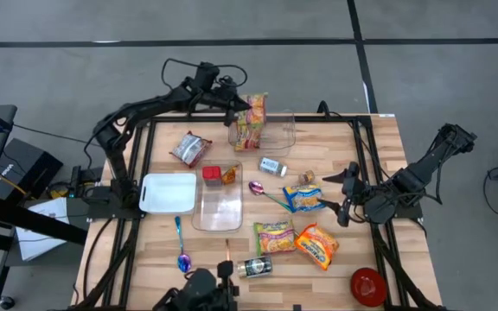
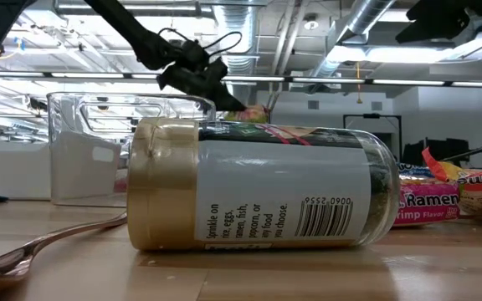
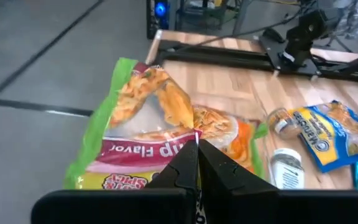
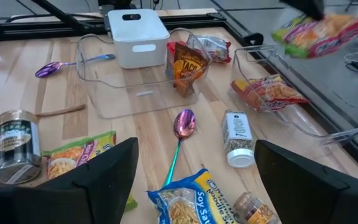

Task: Pick & Place Food Item
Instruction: Put the left green noodle pack into the top transparent bin

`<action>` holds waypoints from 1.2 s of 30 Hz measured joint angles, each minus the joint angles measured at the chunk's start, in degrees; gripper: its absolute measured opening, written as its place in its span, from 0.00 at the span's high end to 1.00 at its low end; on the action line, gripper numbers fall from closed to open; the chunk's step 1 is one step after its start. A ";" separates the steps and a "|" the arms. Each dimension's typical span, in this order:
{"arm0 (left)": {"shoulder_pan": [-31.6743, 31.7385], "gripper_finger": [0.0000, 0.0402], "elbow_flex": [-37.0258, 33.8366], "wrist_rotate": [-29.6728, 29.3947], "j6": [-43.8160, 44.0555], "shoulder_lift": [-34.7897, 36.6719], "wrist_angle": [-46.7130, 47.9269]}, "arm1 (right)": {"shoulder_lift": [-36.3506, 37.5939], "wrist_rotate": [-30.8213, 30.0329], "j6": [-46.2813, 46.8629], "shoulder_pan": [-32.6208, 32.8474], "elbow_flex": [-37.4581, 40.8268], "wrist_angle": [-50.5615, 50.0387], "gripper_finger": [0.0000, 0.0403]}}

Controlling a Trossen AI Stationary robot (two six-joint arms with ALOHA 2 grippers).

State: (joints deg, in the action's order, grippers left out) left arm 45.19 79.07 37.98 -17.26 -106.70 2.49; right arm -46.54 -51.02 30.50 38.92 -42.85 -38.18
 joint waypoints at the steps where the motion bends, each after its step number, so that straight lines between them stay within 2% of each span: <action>1: 0.00 1.00 -0.02 0.05 -0.05 -0.38 0.83 | 0.00 -0.05 0.00 0.00 0.00 0.16 0.22; 14: -0.37 1.00 -1.81 -0.54 -0.03 -1.94 6.49 | 0.00 -0.07 -0.02 0.01 0.00 0.10 0.22; 24: -0.37 1.00 -9.73 -0.66 2.81 -1.94 -2.45 | 0.00 -0.07 -0.07 0.02 0.00 -0.17 0.22; 36: -0.37 1.00 -10.18 -1.71 2.99 -1.92 -2.37 | 0.00 -0.07 -0.48 0.02 0.00 -0.19 0.22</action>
State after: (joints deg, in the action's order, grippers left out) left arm 44.82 68.89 36.27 -14.27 -108.62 0.12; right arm -46.54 -51.09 30.02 38.94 -42.85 -38.37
